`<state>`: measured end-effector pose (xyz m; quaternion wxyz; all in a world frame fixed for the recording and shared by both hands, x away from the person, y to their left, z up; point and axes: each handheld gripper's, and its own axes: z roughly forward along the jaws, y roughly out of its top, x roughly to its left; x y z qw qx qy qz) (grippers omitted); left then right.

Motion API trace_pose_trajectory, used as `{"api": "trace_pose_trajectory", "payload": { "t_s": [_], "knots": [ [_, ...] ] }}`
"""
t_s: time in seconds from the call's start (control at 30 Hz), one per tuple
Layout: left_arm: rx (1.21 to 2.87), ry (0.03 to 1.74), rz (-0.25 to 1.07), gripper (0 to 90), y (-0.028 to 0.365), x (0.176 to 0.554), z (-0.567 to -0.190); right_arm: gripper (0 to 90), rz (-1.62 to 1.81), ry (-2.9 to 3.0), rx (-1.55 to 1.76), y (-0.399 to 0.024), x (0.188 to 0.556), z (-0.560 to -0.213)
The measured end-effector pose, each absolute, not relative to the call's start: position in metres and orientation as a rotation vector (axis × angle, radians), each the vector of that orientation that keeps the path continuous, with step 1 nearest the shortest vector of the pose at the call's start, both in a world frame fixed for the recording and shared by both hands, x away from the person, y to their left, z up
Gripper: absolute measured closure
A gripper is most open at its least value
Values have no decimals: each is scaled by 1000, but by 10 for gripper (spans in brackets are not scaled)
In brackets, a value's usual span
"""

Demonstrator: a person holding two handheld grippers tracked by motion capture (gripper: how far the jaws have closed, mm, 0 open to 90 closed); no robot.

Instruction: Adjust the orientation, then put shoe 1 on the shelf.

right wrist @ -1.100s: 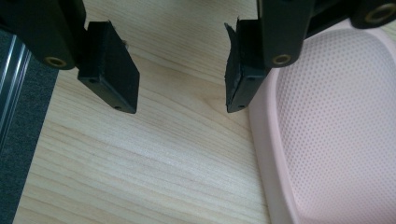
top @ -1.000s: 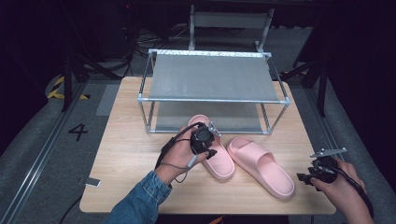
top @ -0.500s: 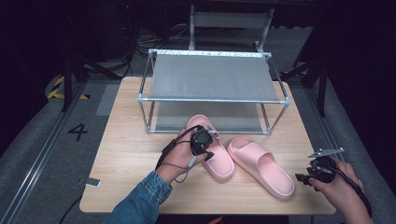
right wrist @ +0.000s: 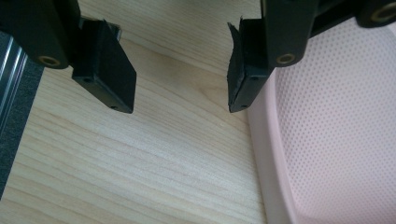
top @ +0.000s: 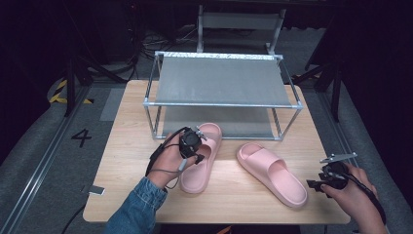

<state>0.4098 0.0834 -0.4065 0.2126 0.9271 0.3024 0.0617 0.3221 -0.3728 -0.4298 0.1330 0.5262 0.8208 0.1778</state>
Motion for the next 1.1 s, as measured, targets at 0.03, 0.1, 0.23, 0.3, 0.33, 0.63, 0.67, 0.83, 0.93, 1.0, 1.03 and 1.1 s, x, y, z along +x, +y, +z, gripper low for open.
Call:
{"api": "trace_pose_trajectory", "payload": {
  "t_s": [0.03, 0.1, 0.23, 0.3, 0.33, 0.63, 0.67, 0.83, 0.93, 1.0, 1.03, 1.1],
  "knots": [
    [2566, 865, 178, 597, 88, 411, -406, 431, 517, 2376, 1529, -373, 322, -430],
    [2565, 888, 176, 603, 91, 411, -405, 430, 520, 2373, 1531, -373, 322, -430],
    [2547, 915, 141, 594, 96, 410, -401, 429, 514, 2376, 1530, -374, 322, -430],
    [2545, 900, 125, 587, 96, 409, -400, 430, 515, 2376, 1531, -373, 322, -430],
    [2541, 892, 99, 587, 94, 408, -399, 429, 515, 2376, 1530, -373, 322, -430],
    [2521, 843, 55, 527, 76, 405, -406, 426, 516, 2379, 1532, -372, 321, -431],
    [2521, 843, 55, 519, 76, 405, -406, 426, 513, 2382, 1533, -372, 321, -431],
    [2508, 850, 102, 529, 65, 408, -417, 426, 514, 2378, 1533, -373, 319, -431],
    [2504, 847, 102, 537, 62, 409, -420, 426, 508, 2377, 1533, -373, 319, -431],
    [2488, 850, 140, 557, 59, 411, -422, 426, 512, 2377, 1535, -372, 320, -431],
    [2488, 850, 140, 582, 59, 411, -422, 426, 509, 2376, 1536, -371, 320, -432],
    [2467, 846, 149, 668, 57, 411, -422, 425, 509, 2382, 1543, -372, 320, -433]
  ]
}}
